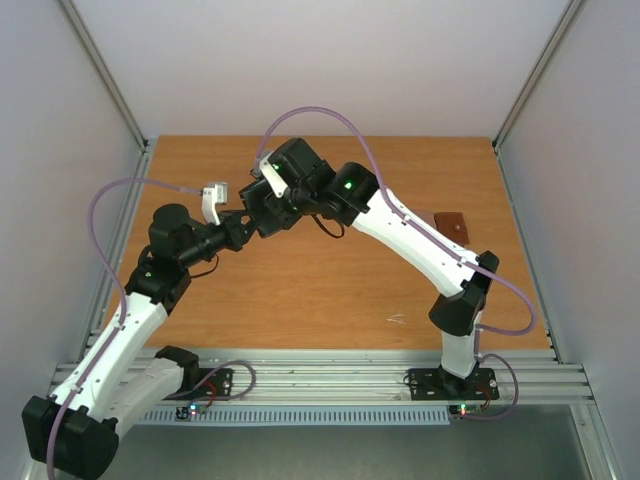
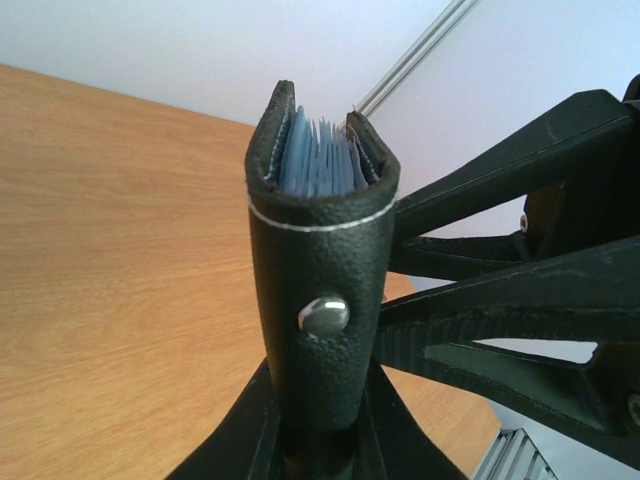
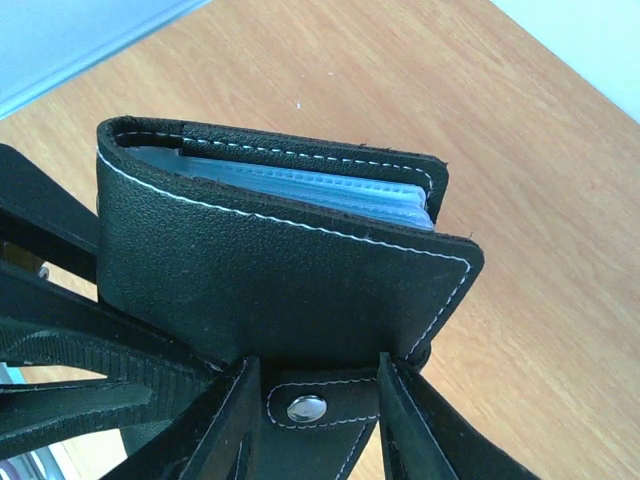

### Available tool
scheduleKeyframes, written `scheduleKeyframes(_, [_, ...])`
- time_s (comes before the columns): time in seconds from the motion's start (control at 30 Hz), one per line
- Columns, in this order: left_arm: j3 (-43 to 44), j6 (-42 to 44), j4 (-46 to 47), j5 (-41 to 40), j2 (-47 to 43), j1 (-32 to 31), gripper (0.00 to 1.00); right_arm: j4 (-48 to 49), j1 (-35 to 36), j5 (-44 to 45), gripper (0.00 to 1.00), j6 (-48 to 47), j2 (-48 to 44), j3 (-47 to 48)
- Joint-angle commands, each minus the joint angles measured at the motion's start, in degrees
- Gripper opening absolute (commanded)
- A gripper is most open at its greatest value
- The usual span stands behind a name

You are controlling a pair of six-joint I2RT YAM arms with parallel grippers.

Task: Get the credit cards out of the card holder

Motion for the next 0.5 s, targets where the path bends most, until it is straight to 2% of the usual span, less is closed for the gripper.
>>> scheduleKeyframes(0.0, [0.94,0.25,4.61,1.23,-1.16,-0.15,0.00,-1.65,0.38,3.82,0.34,0.44,2.10,2.30])
scheduleKeyframes(0.3, [0.78,-0.56,6.69,1.91,-1.15,-0.19,0.00,-3.70,1.32,4.84,0.41,-0.17,4.54,2.63])
scheduleKeyframes(0.47, [0.76,-0.53,7.39,2.11,-1.13,-0.16,0.00,-6.34,1.81,11.95,0.40,-0.21,7.54,4.41])
